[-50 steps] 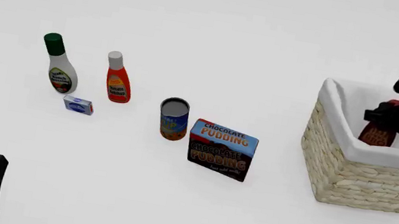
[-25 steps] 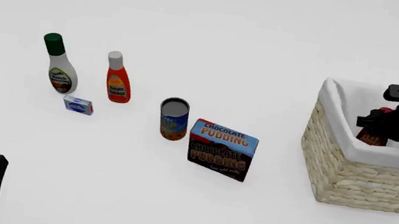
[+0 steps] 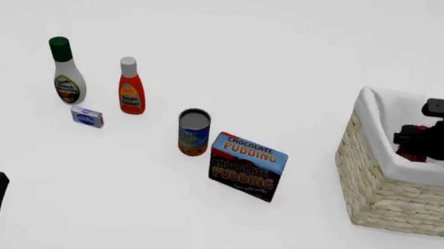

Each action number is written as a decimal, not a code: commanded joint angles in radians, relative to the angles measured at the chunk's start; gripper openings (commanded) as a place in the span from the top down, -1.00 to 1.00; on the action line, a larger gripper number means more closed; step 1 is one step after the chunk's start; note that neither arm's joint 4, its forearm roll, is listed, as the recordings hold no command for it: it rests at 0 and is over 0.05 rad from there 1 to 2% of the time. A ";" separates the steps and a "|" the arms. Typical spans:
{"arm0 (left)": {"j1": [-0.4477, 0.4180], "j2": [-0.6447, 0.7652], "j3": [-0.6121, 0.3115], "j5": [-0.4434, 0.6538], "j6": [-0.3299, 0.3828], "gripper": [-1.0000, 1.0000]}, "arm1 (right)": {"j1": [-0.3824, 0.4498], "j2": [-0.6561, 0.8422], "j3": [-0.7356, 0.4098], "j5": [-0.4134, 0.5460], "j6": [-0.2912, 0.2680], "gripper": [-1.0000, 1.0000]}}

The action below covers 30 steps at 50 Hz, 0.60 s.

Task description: Pick the bbq sauce and place it in the basket.

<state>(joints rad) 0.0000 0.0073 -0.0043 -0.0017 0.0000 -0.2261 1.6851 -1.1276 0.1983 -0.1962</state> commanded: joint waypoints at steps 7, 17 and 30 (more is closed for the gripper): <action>0.000 0.000 0.000 0.000 0.000 -1.00 | 0.006 -0.010 -0.013 0.008 0.007 -1.00; 0.000 0.000 0.000 0.000 0.000 -1.00 | 0.009 -0.030 -0.024 0.027 0.003 -1.00; 0.000 0.000 0.000 0.000 0.000 -1.00 | 0.026 -0.099 -0.055 0.088 -0.003 -1.00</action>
<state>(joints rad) 0.0000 0.0073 -0.0043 -0.0017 0.0000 -0.2093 1.6279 -1.1635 0.2502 -0.1946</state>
